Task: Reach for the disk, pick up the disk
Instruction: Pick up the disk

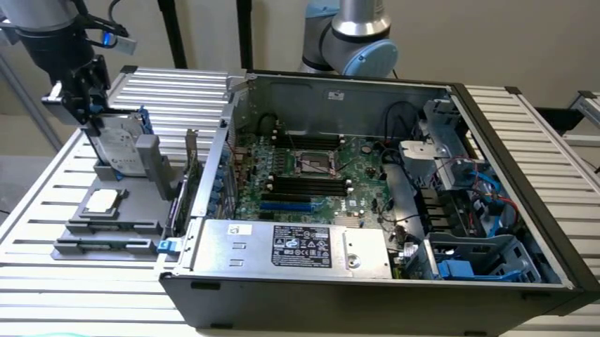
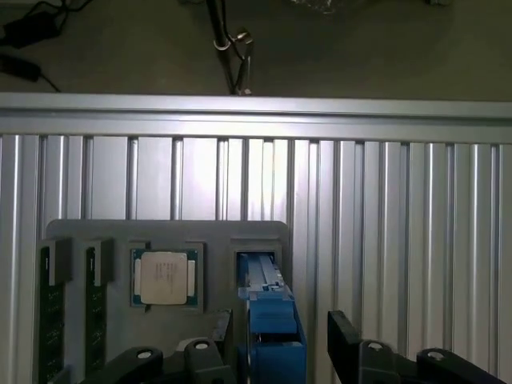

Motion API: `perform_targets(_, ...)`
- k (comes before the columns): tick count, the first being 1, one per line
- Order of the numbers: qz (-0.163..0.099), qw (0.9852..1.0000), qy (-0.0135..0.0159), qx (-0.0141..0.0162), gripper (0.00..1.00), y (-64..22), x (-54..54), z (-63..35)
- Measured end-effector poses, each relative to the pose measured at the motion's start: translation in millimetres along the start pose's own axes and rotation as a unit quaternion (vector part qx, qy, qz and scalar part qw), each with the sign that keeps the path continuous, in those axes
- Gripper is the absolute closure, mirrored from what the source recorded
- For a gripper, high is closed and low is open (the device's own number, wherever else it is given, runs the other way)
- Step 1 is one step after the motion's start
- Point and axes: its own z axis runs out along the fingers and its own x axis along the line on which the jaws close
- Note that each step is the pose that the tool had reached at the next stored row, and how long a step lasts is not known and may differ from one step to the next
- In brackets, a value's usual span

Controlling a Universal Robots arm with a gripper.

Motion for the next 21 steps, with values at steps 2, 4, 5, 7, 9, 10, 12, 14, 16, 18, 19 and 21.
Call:
perform_targets(2,0.0,1.0,0.0,0.0,0.49,0.0,0.0,0.0)
perform_targets(4,-0.001,1.0,0.0,0.0001,0.56,0.0,0.0,0.1)
perform_targets(5,-0.001,1.0,0.0,0.0001,0.56,-0.1,0.0,0.1)
perform_targets(7,-0.001,1.0,0.0,0.0,0.56,-0.2,0.0,0.0)
perform_targets(9,-0.001,1.0,0.0,0.0001,0.56,-0.4,0.0,0.1)
perform_targets(10,-0.001,1.0,0.0,0.0,0.56,-0.5,0.0,0.0)
perform_targets(12,-0.002,1.0,0.0,0.0,0.56,-0.7,0.3,0.0)
perform_targets(14,-0.002,1.0,0.0005,0.0,0.56,-0.9,0.3,0.0)
perform_targets(16,-0.002,1.0,0.0009,0.0,0.56,-1.0,0.4,0.0)
perform_targets(18,-0.002,1.0,0.001,0.0,0.56,-1.1,0.4,0.0)
perform_targets(19,-0.002,1.0,0.001,0.0,0.56,-1.1,0.4,0.0)
perform_targets(21,-0.002,1.0,0.001,0.0,0.56,-1.1,0.6,0.0)
